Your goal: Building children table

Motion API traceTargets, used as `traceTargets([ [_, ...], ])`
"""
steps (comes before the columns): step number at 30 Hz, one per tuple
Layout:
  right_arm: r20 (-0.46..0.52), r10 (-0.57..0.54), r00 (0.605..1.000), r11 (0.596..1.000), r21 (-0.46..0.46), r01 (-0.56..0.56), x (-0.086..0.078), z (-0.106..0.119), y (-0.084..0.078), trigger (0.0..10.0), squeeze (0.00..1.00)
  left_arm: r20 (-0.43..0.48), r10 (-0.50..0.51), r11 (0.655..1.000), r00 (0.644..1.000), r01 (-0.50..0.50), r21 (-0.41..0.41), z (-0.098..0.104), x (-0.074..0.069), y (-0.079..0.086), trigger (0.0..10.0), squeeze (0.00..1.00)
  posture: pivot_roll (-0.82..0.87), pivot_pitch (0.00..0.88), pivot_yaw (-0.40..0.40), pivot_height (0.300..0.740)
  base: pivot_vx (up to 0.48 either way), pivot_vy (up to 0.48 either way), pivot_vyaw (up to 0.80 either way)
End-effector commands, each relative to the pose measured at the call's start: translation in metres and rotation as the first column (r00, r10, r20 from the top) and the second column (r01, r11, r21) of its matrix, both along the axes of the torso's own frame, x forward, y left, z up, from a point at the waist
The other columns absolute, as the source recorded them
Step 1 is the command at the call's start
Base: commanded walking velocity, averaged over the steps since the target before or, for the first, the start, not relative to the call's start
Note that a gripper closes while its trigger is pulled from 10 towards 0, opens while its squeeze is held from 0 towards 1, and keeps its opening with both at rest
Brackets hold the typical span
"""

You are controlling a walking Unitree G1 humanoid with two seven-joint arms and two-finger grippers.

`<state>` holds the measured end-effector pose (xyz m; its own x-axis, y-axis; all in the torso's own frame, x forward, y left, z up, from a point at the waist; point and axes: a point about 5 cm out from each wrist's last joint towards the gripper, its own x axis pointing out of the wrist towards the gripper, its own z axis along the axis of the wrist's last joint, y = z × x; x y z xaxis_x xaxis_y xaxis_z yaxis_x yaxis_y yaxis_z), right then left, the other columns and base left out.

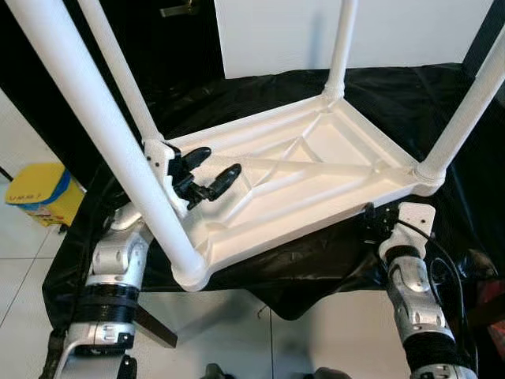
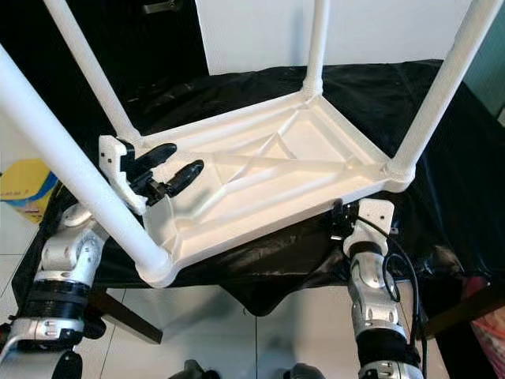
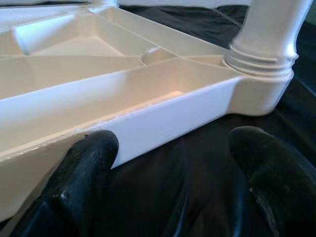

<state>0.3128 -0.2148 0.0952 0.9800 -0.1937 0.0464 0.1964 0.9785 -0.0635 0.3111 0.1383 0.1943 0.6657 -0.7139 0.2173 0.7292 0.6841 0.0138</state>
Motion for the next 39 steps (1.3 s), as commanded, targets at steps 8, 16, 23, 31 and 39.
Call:
traceTargets([
  [8,0.002,0.155,0.988,0.988,0.023,-0.155,0.035,0.012,0.028,10.0,0.00,-0.012,-0.048,0.997,0.999,0.047,-0.062,0.006,-0.018,-0.050,10.0,0.00,-0.02,0.043,0.014,0.740,0.000,0.000,0.00],
  [16,-0.005,0.189,0.982,0.982,0.016,-0.189,0.043,0.012,0.042,10.0,0.00,-0.007,-0.112,0.993,0.994,0.112,-0.021,0.006,-0.027,-0.078,10.0,0.00,-0.04,0.049,0.035,0.740,0.000,0.000,0.00],
  [23,0.125,0.001,0.992,1.000,-0.017,0.001,0.033,0.022,0.014,10.0,0.00,-0.011,-0.125,0.992,0.992,0.125,0.006,0.005,-0.025,-0.074,10.0,0.00,-0.07,0.054,0.052,0.740,0.000,0.000,0.00],
  [31,0.108,-0.155,0.982,0.988,0.008,0.155,0.026,0.015,-0.008,10.0,0.00,-0.016,-0.127,0.990,0.992,0.127,0.067,0.001,-0.026,-0.064,10.0,0.00,-0.09,0.056,0.056,0.740,0.000,0.000,0.00],
  [39,-0.002,-0.314,0.949,0.947,-0.062,0.314,0.018,-0.003,-0.024,10.0,0.00,-0.020,-0.126,0.984,0.992,0.128,0.122,0.001,-0.030,-0.060,10.0,0.00,-0.09,0.068,0.032,0.740,0.000,0.000,0.00],
])
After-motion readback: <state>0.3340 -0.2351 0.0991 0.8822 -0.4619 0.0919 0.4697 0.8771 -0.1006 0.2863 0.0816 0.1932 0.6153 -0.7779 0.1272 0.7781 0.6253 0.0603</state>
